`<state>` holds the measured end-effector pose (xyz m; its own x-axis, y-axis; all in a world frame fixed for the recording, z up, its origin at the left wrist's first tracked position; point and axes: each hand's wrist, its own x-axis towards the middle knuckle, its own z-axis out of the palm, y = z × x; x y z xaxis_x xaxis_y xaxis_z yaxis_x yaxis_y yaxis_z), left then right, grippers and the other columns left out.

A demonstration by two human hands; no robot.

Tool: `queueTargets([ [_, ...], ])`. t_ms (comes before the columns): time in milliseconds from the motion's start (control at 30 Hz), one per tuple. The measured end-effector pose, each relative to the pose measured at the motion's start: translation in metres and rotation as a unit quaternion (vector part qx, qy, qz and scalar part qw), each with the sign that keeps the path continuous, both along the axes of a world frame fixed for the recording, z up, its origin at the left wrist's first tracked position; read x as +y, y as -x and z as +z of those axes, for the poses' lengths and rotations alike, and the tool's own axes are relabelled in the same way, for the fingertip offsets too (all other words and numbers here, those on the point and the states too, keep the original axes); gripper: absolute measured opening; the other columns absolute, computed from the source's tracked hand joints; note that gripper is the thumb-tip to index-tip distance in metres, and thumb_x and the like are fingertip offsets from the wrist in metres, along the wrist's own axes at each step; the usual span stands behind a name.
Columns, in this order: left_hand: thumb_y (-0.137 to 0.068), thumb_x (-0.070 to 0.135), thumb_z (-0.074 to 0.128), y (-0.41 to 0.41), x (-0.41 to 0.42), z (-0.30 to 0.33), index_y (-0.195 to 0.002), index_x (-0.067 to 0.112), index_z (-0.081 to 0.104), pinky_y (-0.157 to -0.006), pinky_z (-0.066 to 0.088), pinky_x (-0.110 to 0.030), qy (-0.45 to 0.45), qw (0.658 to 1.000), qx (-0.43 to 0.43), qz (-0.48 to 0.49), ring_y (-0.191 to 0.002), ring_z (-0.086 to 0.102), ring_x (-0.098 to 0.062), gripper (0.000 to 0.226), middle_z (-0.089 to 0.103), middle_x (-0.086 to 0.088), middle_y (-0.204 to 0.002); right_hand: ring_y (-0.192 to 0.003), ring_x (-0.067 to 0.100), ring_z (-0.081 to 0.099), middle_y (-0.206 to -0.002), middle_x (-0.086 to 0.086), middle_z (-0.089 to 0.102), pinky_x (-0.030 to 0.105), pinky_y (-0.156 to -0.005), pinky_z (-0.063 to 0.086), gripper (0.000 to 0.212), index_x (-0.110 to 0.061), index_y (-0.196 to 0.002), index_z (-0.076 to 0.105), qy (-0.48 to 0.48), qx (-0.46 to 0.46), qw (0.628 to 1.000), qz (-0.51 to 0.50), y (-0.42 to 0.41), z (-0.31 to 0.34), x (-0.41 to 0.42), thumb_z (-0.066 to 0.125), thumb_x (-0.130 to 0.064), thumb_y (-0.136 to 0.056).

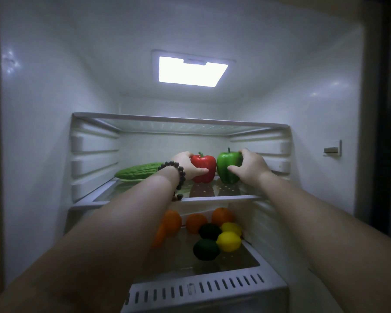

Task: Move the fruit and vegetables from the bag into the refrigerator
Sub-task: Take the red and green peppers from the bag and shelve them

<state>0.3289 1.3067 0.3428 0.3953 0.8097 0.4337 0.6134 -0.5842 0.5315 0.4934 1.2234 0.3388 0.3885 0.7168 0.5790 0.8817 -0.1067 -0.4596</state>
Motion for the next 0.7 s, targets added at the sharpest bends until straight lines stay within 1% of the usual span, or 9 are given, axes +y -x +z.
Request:
queueTargets([
  [67, -0.080, 0.043, 0.069, 0.001, -0.002, 0.000, -0.138, 0.013, 0.041, -0.099, 0.046, -0.039, 0.009, 1.000, 0.008, -0.010, -0.119, 0.051, -0.026, 0.071, 0.051, -0.009, -0.134, -0.109, 0.033, 0.053, -0.119, 0.017, 0.058, 0.037, -0.090, 0.046, 0.053, -0.008, -0.125, 0.046, 0.006, -0.003, 1.000, 0.004, -0.001, -0.002, -0.002, 0.067, -0.031, -0.083],
  [133, -0.081, 0.043, 0.068, 0.002, -0.005, 0.001, -0.142, 0.012, 0.034, -0.102, 0.042, -0.039, 0.017, 1.000, 0.011, -0.010, -0.125, 0.046, -0.027, 0.076, 0.045, -0.010, -0.141, -0.114, 0.033, 0.051, -0.125, 0.017, 0.055, 0.036, -0.093, 0.043, 0.058, -0.009, -0.132, 0.042, 0.015, -0.007, 1.000, 0.007, -0.001, -0.003, -0.006, 0.066, -0.030, -0.083],
  [200, -0.082, 0.043, 0.066, 0.003, -0.009, 0.002, -0.146, 0.011, 0.025, -0.103, 0.039, -0.040, 0.021, 1.000, 0.013, -0.002, -0.131, 0.039, -0.028, 0.083, 0.036, -0.010, -0.147, -0.122, 0.032, 0.047, -0.134, 0.016, 0.050, 0.037, -0.098, 0.040, 0.068, -0.011, -0.141, 0.032, 0.020, -0.005, 1.000, 0.009, -0.001, -0.003, -0.010, 0.066, -0.029, -0.085],
  [267, -0.083, 0.045, 0.065, 0.006, -0.012, 0.003, -0.148, 0.013, 0.018, -0.103, 0.038, -0.041, 0.024, 1.000, 0.014, 0.004, -0.134, 0.036, -0.029, 0.087, 0.031, -0.010, -0.151, -0.128, 0.032, 0.043, -0.142, 0.015, 0.043, 0.037, -0.102, 0.038, 0.076, -0.013, -0.147, 0.024, 0.021, -0.002, 1.000, 0.011, -0.002, -0.003, -0.014, 0.065, -0.030, -0.085],
  [433, -0.085, 0.049, 0.060, 0.019, -0.025, 0.005, -0.149, 0.015, 0.014, -0.103, 0.038, -0.038, 0.004, 0.999, 0.033, 0.022, -0.136, 0.034, -0.028, 0.085, 0.025, -0.008, -0.154, -0.131, 0.030, 0.040, -0.148, 0.011, 0.037, 0.037, -0.103, 0.037, 0.078, -0.020, -0.149, 0.020, 0.017, -0.010, 1.000, 0.009, 0.003, -0.002, -0.027, 0.062, -0.037, -0.086],
  [500, -0.087, 0.051, 0.056, 0.025, -0.034, 0.004, -0.149, 0.015, 0.016, -0.104, 0.037, -0.038, -0.017, 0.998, 0.041, 0.036, -0.136, 0.033, -0.028, 0.082, 0.026, -0.008, -0.154, -0.131, 0.029, 0.039, -0.147, 0.011, 0.037, 0.037, -0.103, 0.036, 0.074, -0.022, -0.148, 0.022, 0.003, -0.028, 0.999, 0.017, 0.009, -0.006, -0.035, 0.058, -0.041, -0.087],
  [567, -0.088, 0.055, 0.052, 0.031, -0.047, 0.001, -0.148, 0.017, 0.019, -0.109, 0.034, -0.042, -0.054, 0.994, 0.064, 0.067, -0.137, 0.033, -0.026, 0.079, 0.029, -0.006, -0.153, -0.130, 0.029, 0.040, -0.146, 0.011, 0.037, 0.040, -0.104, 0.037, 0.069, -0.022, -0.147, 0.025, -0.015, -0.049, 0.998, 0.033, 0.016, -0.013, -0.043, 0.055, -0.044, -0.088],
  [633, -0.087, 0.061, 0.048, 0.040, -0.064, -0.003, -0.147, 0.020, 0.025, -0.110, 0.029, -0.048, -0.114, 0.982, 0.103, 0.110, -0.136, 0.034, -0.024, 0.076, 0.035, -0.003, -0.150, -0.126, 0.027, 0.043, -0.142, 0.009, 0.041, 0.041, -0.102, 0.041, 0.066, -0.021, -0.145, 0.030, -0.031, -0.060, 0.996, 0.050, 0.025, -0.019, -0.054, 0.054, -0.044, -0.089],
  [700, -0.087, 0.063, 0.043, 0.050, -0.084, -0.005, -0.143, 0.020, 0.031, -0.109, 0.028, -0.049, -0.175, 0.966, 0.132, 0.134, -0.134, 0.036, -0.023, 0.071, 0.041, -0.003, -0.145, -0.125, 0.026, 0.044, -0.140, 0.008, 0.043, 0.040, -0.102, 0.041, 0.063, -0.019, -0.144, 0.033, -0.044, -0.061, 0.995, 0.065, 0.035, -0.024, -0.070, 0.054, -0.043, -0.089],
])
